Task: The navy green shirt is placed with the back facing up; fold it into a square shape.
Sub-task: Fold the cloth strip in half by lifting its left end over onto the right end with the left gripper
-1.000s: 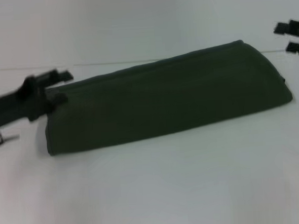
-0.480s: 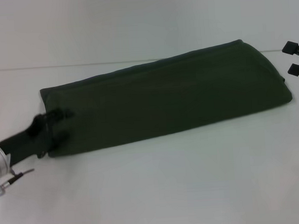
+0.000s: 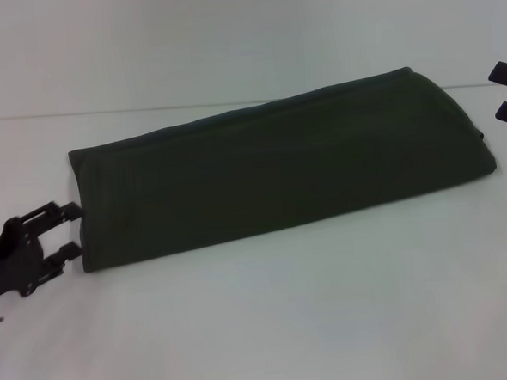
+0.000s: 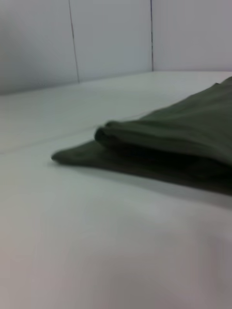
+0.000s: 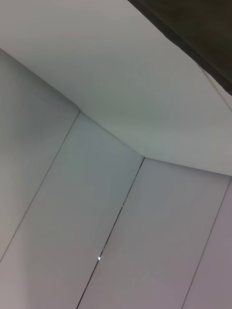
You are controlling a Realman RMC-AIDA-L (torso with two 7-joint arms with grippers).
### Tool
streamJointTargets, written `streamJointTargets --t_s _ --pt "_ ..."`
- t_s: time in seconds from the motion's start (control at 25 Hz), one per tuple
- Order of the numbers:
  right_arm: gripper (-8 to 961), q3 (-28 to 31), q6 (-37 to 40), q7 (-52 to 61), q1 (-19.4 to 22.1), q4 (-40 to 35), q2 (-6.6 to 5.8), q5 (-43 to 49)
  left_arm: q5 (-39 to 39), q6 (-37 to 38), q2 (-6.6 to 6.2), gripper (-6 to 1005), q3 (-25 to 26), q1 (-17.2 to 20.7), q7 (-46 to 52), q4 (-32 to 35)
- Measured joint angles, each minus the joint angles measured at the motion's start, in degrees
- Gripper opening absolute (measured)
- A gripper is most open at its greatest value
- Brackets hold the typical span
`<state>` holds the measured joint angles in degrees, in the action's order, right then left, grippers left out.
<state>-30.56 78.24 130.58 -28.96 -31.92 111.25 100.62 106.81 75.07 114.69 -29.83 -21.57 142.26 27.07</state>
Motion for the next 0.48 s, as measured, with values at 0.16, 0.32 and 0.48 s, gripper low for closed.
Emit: streamJointTargets --t_s 0.16,0.32,0.48 --pt "924 0.09 -0.33 0.01 -0.01 0.11 0.06 -0.03 4.15 0.94 -0.83 704 0.06 0.42 5.71 0.01" --pt "924 0.13 -0.45 0.02 0.02 0.8 0.04 -0.05 5.71 -1.54 -0.44 704 -0.2 -0.11 8.27 -0.39" --pt "925 0.55 -0.61 0.02 0.16 0.95 -0.02 -0.08 5.91 -3.29 -0.08 703 -0.42 -0.96 8.83 -0.66"
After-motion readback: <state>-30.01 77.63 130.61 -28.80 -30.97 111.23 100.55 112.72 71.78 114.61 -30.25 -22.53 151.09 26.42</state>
